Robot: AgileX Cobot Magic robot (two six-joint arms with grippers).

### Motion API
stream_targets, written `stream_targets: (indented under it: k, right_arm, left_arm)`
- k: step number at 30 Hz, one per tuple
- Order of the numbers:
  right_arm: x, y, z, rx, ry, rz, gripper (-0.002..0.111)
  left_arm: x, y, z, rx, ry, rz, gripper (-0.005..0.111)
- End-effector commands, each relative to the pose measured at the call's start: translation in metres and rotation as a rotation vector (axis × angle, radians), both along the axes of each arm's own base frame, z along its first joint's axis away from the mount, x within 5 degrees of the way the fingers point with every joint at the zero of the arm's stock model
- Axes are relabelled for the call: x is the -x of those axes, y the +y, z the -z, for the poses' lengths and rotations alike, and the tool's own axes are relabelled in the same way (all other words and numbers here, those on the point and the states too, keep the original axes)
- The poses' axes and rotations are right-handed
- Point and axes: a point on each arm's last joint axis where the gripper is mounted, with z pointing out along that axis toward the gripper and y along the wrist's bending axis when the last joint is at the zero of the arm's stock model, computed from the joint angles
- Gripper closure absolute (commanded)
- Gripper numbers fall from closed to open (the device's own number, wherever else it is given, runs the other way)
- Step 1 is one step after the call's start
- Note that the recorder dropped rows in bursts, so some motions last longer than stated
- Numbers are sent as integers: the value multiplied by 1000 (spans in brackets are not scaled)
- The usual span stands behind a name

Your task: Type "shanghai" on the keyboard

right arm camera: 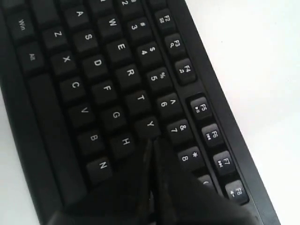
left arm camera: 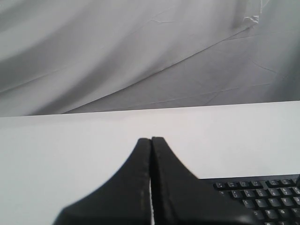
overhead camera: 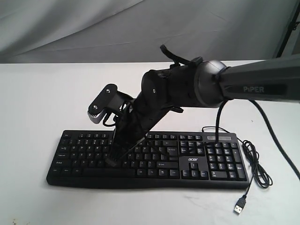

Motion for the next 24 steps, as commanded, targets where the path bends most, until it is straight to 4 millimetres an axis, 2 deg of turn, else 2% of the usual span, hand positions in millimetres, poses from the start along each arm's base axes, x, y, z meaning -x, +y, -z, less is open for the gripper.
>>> stream_targets:
  k: [1,8,14,24]
  right_arm:
    - [-3,-3,-4,-22,-8,25,108]
    - [-7,-14,7,-15,-8,65,108]
    - [-7,-14,7,-19,-15,65,108]
    - [-9,-13,21,-2,-4,71,108]
  left_arm:
    - [0,0,0,2,-7,6,107]
    - [0,0,0,2,-7,6,107]
    - [0,0,0,2,-7,6,107]
    - [0,0,0,2,-7,6,107]
